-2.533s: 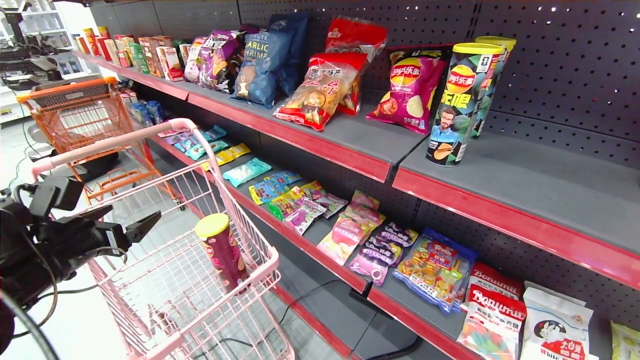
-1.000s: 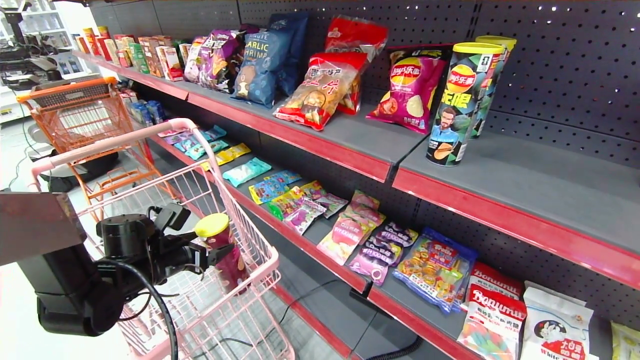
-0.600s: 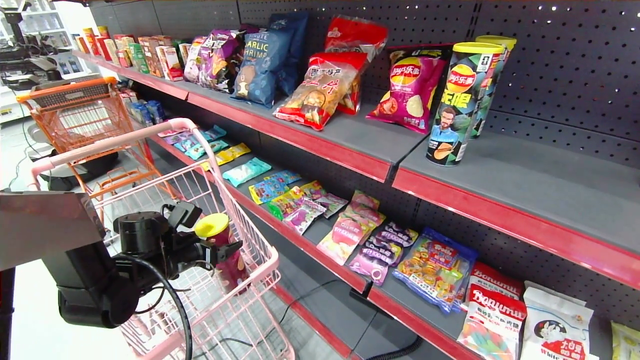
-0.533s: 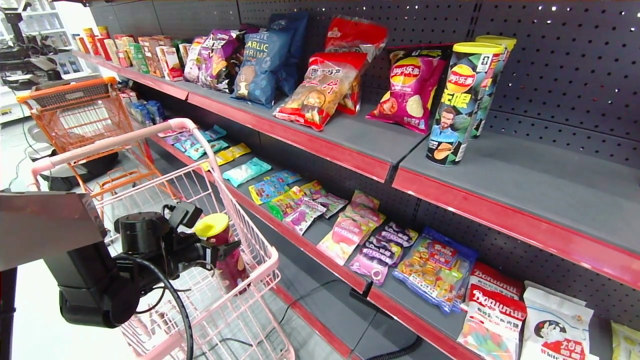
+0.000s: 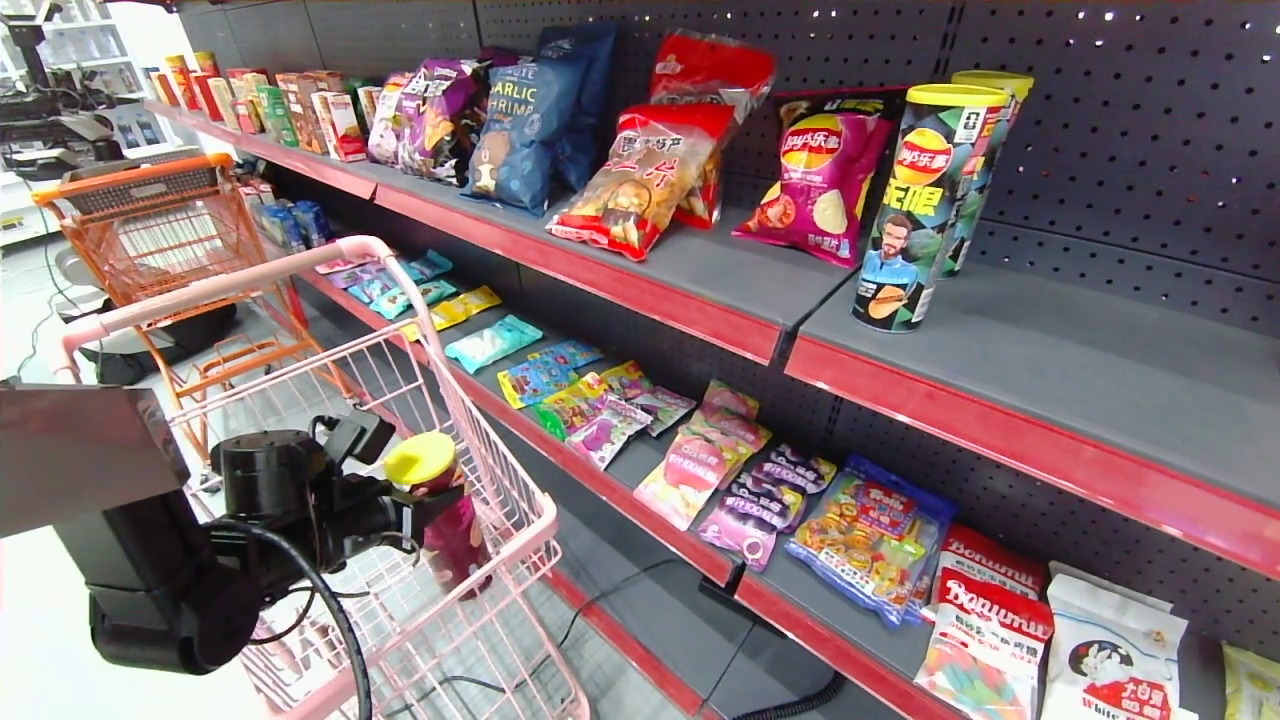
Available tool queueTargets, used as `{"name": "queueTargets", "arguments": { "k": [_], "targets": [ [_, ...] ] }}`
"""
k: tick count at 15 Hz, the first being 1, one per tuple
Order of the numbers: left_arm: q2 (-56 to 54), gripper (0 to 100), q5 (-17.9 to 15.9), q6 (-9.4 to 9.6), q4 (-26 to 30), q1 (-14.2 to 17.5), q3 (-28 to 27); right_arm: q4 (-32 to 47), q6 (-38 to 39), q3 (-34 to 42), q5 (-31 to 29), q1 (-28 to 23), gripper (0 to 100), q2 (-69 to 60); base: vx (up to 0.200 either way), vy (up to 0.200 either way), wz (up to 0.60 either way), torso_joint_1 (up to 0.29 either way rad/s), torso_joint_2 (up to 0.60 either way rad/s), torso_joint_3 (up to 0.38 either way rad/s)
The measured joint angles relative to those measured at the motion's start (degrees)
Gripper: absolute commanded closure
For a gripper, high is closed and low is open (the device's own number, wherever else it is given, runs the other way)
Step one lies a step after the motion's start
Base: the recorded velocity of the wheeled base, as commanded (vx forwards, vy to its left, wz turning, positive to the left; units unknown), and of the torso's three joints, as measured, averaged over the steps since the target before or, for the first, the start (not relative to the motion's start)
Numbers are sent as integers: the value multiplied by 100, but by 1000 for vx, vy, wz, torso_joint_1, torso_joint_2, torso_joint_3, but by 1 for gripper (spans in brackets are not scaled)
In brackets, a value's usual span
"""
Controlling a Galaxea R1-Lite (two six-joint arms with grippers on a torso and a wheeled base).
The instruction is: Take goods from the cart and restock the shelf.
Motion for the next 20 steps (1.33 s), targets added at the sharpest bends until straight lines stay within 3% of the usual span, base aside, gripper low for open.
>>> {"name": "queueTargets", "arguments": {
  "k": [8, 11, 15, 20],
  "targets": [
    [-2447, 100, 60, -178, 112, 441, 1398, 0, 15, 0, 0, 0, 0, 0, 0, 0, 0, 0, 0, 0],
    [-3578, 100, 138, -187, 696, 502, 1649, 0, 17, 0, 0, 0, 0, 0, 0, 0, 0, 0, 0, 0],
    [-5338, 100, 194, -189, 2399, 517, 1613, 0, 28, 0, 0, 0, 0, 0, 0, 0, 0, 0, 0, 0],
    [-7987, 100, 241, -189, 5800, 519, 1087, 0, 37, 0, 6, 0, 0, 0, 0, 0, 0, 0, 0, 0]
  ]
}}
